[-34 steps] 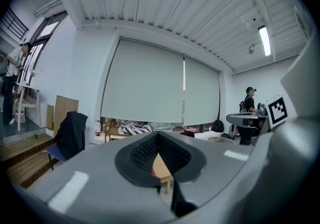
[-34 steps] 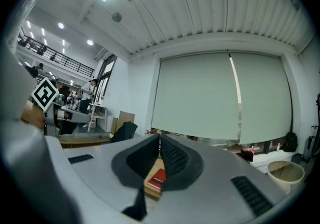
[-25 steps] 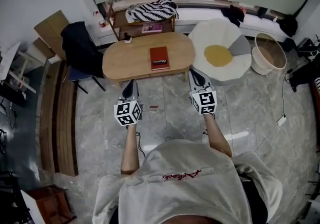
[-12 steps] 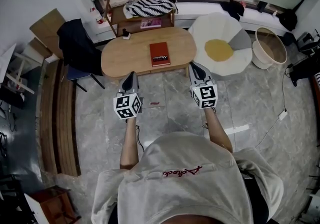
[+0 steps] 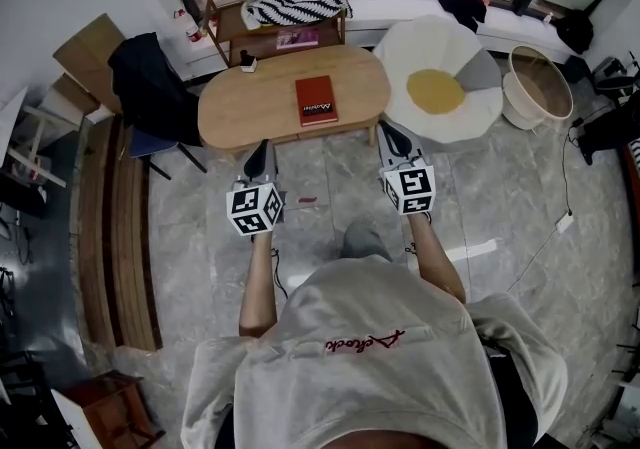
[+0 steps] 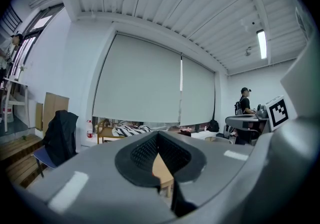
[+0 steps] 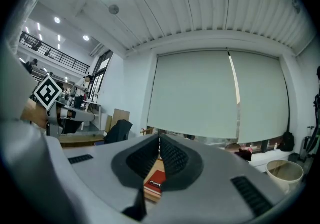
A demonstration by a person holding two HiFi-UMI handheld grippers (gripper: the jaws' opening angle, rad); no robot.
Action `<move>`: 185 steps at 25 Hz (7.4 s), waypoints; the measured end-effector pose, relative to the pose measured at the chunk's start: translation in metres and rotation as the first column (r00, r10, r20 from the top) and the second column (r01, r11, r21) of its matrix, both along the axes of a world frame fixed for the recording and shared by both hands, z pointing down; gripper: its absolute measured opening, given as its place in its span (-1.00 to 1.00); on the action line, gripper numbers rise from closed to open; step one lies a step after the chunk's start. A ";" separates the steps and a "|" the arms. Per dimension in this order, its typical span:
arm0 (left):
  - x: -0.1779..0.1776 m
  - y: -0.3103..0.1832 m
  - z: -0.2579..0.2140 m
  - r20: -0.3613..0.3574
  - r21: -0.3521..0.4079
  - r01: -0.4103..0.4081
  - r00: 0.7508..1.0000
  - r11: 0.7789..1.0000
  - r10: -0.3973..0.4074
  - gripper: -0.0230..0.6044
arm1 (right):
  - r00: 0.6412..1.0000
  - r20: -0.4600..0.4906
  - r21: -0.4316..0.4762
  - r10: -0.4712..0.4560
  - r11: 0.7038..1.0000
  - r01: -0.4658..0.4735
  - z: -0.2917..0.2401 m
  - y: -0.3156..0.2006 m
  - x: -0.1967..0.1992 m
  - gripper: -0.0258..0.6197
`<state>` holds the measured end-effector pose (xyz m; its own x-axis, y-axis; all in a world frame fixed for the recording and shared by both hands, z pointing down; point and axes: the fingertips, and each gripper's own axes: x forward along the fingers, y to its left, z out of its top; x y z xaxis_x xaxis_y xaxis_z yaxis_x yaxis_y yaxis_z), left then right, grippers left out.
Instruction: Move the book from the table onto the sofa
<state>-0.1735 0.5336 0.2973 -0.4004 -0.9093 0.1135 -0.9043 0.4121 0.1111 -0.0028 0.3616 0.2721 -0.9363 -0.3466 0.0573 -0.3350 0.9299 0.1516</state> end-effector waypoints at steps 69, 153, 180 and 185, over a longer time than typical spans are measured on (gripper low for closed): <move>-0.279 -0.284 -0.004 0.001 -0.057 0.094 0.996 0.994 -0.094 -0.90 | 0.993 -0.012 -0.044 -0.119 0.992 0.118 0.006 -0.303 -0.297 -0.89; -0.246 -0.256 0.452 -0.511 -0.456 -0.175 0.854 0.873 -0.095 -0.89 | 0.856 -0.469 -0.506 -0.216 0.860 -0.060 0.447 -0.231 -0.285 -0.89; -0.251 -0.314 0.553 -0.662 -0.425 -0.335 0.749 0.841 -0.036 0.08 | 0.840 -0.444 -0.714 -0.311 0.690 -0.122 0.561 -0.244 -0.359 -0.03; -0.247 -0.324 0.562 -0.686 -0.413 -0.368 0.727 0.833 -0.020 0.08 | 0.838 -0.444 -0.733 -0.317 0.666 -0.137 0.574 -0.241 -0.366 -0.03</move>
<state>-0.4205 0.2098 0.8598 0.1093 -0.6868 0.7185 -0.7445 0.4224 0.5170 -0.3691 0.1202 0.8460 -0.7073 0.1044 0.6991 -0.3278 0.8279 -0.4552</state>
